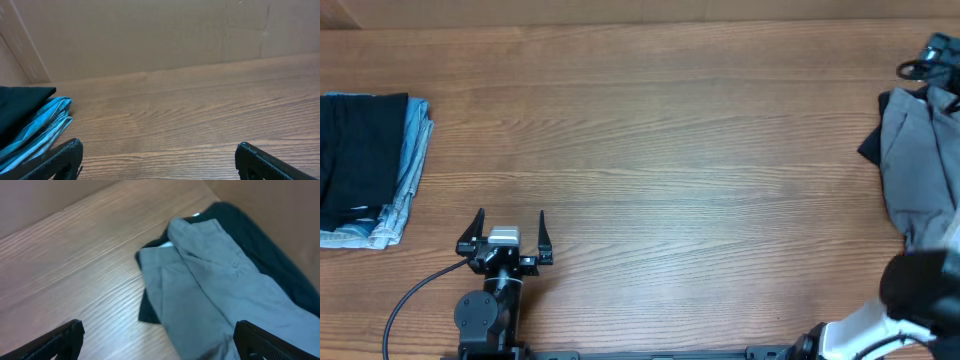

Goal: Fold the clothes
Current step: 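Reach the right gripper into the right pile and grasp the grey shorts, then drag the grey shorts with the right gripper to the table center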

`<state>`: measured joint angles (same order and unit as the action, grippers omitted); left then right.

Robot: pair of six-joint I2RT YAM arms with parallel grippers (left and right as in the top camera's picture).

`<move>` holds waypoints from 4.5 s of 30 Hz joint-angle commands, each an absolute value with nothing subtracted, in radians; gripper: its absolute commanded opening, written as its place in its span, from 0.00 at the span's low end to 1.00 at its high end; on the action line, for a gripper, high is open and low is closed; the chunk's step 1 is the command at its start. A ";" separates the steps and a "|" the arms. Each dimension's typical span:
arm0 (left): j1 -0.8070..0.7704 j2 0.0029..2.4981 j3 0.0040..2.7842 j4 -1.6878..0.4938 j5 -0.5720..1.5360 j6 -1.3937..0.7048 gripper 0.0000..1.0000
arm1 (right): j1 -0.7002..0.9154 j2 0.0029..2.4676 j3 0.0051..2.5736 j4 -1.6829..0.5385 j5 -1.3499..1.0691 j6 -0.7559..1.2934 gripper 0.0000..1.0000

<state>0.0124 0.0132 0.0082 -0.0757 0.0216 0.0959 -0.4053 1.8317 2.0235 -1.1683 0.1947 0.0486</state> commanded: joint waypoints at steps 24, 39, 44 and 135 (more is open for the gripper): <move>0.006 0.004 0.005 -0.076 0.019 0.078 1.00 | -0.399 2.402 2.048 -0.643 0.175 0.108 0.74; 0.006 0.004 0.005 -0.076 0.019 0.078 1.00 | -0.402 2.470 1.995 -0.579 0.255 0.132 0.66; 0.006 0.004 0.005 -0.076 0.019 0.078 1.00 | -0.402 2.470 1.995 -0.583 0.293 0.131 0.39; 0.006 0.004 0.005 -0.076 0.019 0.078 1.00 | 0.033 1.779 1.990 -1.558 -0.120 0.119 1.00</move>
<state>0.0124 0.0132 0.0082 -0.0757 0.0216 0.0959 0.0444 1.7699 2.0048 -1.5448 -0.1627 0.1978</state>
